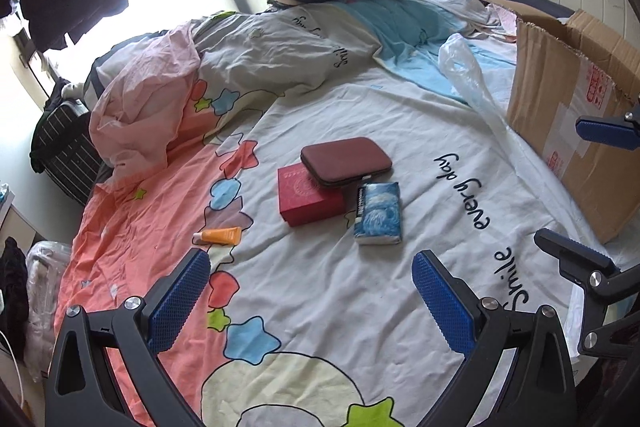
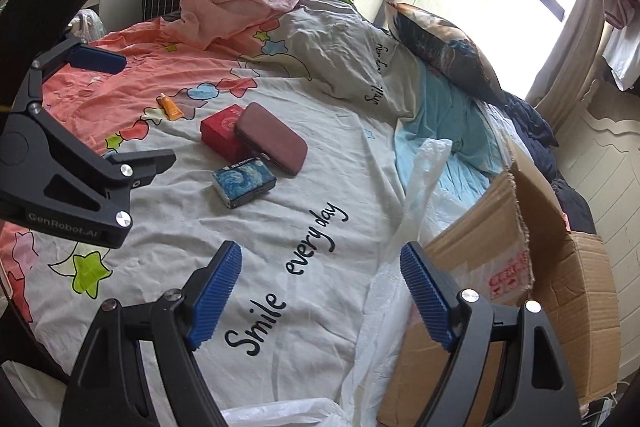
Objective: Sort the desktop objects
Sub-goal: 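Withdraw both tools from the box back over the bed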
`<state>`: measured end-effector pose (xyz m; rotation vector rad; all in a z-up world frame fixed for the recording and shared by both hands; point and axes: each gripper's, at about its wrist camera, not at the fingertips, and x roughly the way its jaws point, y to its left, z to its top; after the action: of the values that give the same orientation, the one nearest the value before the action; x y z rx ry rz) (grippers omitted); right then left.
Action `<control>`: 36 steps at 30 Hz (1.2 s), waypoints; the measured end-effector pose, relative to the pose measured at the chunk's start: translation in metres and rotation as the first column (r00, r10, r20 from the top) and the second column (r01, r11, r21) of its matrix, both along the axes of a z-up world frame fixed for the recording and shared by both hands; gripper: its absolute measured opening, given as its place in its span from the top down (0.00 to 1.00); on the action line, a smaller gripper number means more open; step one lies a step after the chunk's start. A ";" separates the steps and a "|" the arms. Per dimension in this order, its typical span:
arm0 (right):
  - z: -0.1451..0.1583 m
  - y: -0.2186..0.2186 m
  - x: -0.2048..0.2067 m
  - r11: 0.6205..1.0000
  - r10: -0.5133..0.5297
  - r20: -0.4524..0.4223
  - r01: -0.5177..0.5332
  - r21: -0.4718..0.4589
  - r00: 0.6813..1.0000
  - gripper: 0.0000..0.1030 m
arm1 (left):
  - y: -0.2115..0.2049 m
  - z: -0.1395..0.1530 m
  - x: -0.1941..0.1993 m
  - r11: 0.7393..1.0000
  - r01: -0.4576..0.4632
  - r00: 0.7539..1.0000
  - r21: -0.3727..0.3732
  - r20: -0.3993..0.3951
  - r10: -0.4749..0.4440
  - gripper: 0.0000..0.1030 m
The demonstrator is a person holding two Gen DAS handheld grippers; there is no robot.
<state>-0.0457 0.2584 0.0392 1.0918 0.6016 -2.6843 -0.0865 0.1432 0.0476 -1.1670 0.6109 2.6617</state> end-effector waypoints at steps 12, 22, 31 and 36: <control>-0.029 -0.041 -0.024 0.999 0.042 0.055 -0.040 -0.021 0.998 0.23 | -0.058 -0.028 -0.019 0.995 -0.101 0.994 0.027 0.047 0.099 0.00; -0.044 -0.055 -0.049 0.998 0.010 0.121 -0.003 -0.065 0.993 0.23 | -0.088 -0.046 -0.041 0.987 -0.154 0.985 0.053 0.089 0.149 0.00; -0.052 -0.059 -0.071 0.991 -0.047 0.144 0.064 -0.117 0.989 0.23 | -0.107 -0.059 -0.067 0.974 -0.223 0.970 0.045 0.111 0.217 0.00; -0.060 -0.059 -0.085 0.986 -0.069 0.168 0.092 -0.137 0.983 0.23 | -0.118 -0.067 -0.085 0.960 -0.271 0.956 0.064 0.132 0.261 0.00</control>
<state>-0.1312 0.1992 -0.0203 1.3037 0.3364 -2.6228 -0.1712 0.0252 -0.0196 -1.4696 0.3420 2.7719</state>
